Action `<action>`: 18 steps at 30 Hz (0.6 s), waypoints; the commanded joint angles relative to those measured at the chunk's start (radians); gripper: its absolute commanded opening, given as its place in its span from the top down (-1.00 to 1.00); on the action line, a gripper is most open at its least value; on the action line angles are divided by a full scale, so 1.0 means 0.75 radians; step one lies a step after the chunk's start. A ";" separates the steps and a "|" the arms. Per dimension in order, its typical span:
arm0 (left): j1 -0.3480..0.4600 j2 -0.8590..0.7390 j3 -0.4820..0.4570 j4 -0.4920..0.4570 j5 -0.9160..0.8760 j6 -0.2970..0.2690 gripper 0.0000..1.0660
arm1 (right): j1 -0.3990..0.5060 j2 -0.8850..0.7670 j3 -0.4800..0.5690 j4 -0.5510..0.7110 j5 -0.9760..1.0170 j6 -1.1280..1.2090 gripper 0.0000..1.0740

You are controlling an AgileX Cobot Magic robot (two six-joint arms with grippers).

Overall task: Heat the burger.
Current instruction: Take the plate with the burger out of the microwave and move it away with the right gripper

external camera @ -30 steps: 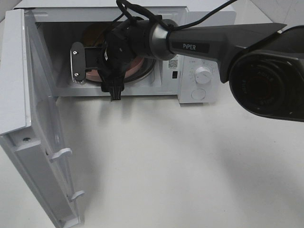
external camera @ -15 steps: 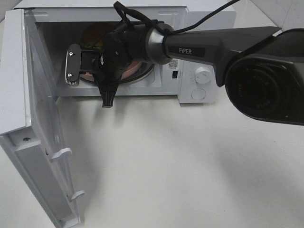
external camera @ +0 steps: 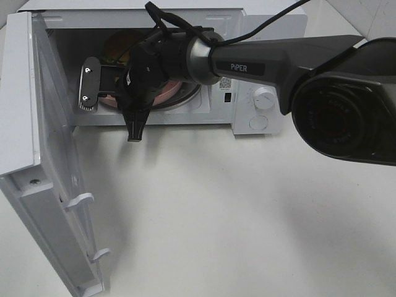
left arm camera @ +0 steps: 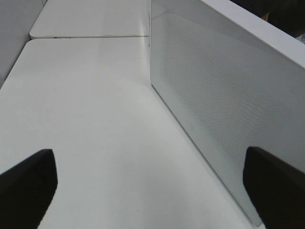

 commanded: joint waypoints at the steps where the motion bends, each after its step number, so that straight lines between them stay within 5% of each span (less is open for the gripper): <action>1: 0.004 -0.028 0.001 -0.009 0.000 0.001 -0.84 | 0.017 -0.028 -0.009 0.023 0.011 -0.051 1.00; 12: 0.004 -0.028 0.001 -0.011 0.000 0.001 -0.84 | 0.023 -0.113 0.088 0.021 0.019 -0.132 1.00; 18: 0.004 -0.028 0.001 -0.009 0.000 0.001 -0.84 | 0.023 -0.216 0.291 -0.011 -0.140 -0.147 1.00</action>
